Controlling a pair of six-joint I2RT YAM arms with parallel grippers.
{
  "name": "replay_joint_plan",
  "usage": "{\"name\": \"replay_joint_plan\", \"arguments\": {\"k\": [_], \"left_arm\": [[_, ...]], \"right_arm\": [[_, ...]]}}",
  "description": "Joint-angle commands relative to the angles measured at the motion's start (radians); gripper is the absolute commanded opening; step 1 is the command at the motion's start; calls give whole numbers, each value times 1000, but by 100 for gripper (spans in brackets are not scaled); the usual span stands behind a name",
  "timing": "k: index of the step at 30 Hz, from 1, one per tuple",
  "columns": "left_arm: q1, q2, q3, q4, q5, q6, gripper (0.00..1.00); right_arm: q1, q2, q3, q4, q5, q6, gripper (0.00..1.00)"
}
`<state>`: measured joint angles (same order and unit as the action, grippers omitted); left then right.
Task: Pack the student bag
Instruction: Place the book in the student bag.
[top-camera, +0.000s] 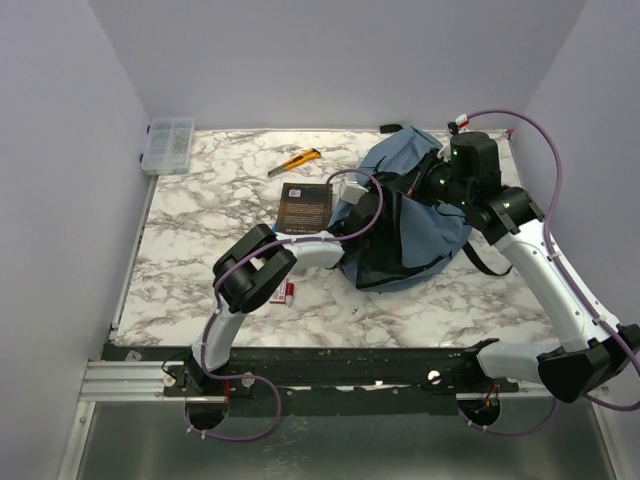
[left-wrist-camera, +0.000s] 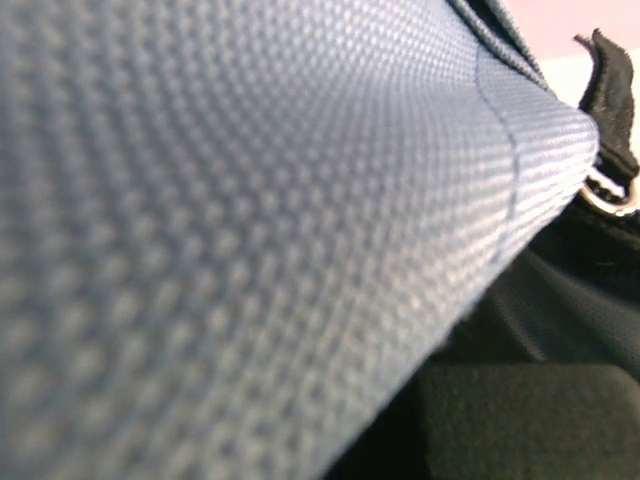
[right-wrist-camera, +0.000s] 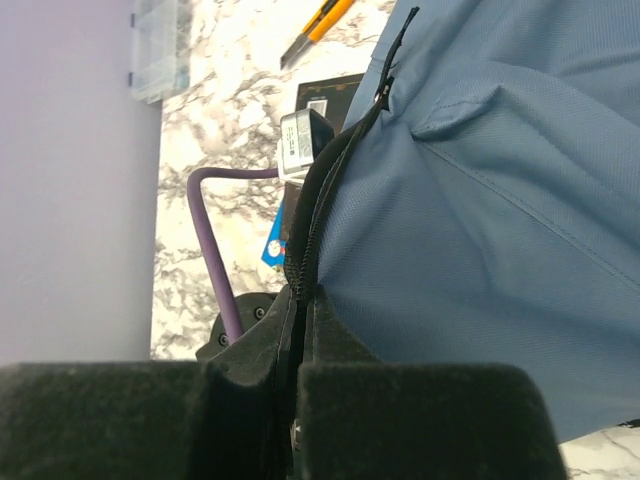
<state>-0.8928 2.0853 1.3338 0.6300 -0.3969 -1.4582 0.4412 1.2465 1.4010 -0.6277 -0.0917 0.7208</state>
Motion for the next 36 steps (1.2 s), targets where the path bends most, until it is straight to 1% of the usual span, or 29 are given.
{"name": "replay_joint_plan", "arguments": {"k": [1,3,6,8,12,14,15,17,22,23,25,26,29,32,33,34,36], "left_arm": [[-29,75,106,146,8,-59,2],[-35,105,128,142,38,-78,4],[-39,141,151,109,76,-124,6],[-38,143,154,66,99,-132,10],[-38,108,159,-65,135,-130,38],[-38,97,170,-101,165,-129,62],[-38,97,182,-120,196,-127,68],[-38,95,209,-175,250,-118,75],[-41,25,179,-284,294,-108,83],[-41,12,173,-297,308,-107,86],[-40,-11,173,-345,342,-98,96],[-40,-20,171,-366,357,-87,98],[-40,-53,161,-434,391,-73,98],[-37,-58,161,-467,376,-96,98],[-29,-37,186,-469,393,-94,98],[-17,-13,225,-475,451,-86,98],[0,21,292,-560,504,-90,98]], "right_arm": [[0,-2,1,85,27,2,1],[0,9,3,81,37,-17,0],[0,20,1,65,100,-44,0],[0,29,6,45,163,-72,1],[-2,43,35,-9,254,-138,0],[-2,52,55,-34,284,-164,1],[-4,53,64,-41,293,-178,1],[-6,55,76,-50,321,-199,1],[-17,75,121,-82,406,-248,0],[-18,79,126,-81,409,-253,1],[-19,87,133,-83,415,-257,1],[-19,90,134,-83,419,-260,1],[-23,99,137,-87,425,-267,1],[-24,97,133,-79,398,-264,0],[-22,94,126,-72,381,-261,1],[-23,92,123,-69,372,-260,0],[-22,89,119,-77,369,-262,1]]}}
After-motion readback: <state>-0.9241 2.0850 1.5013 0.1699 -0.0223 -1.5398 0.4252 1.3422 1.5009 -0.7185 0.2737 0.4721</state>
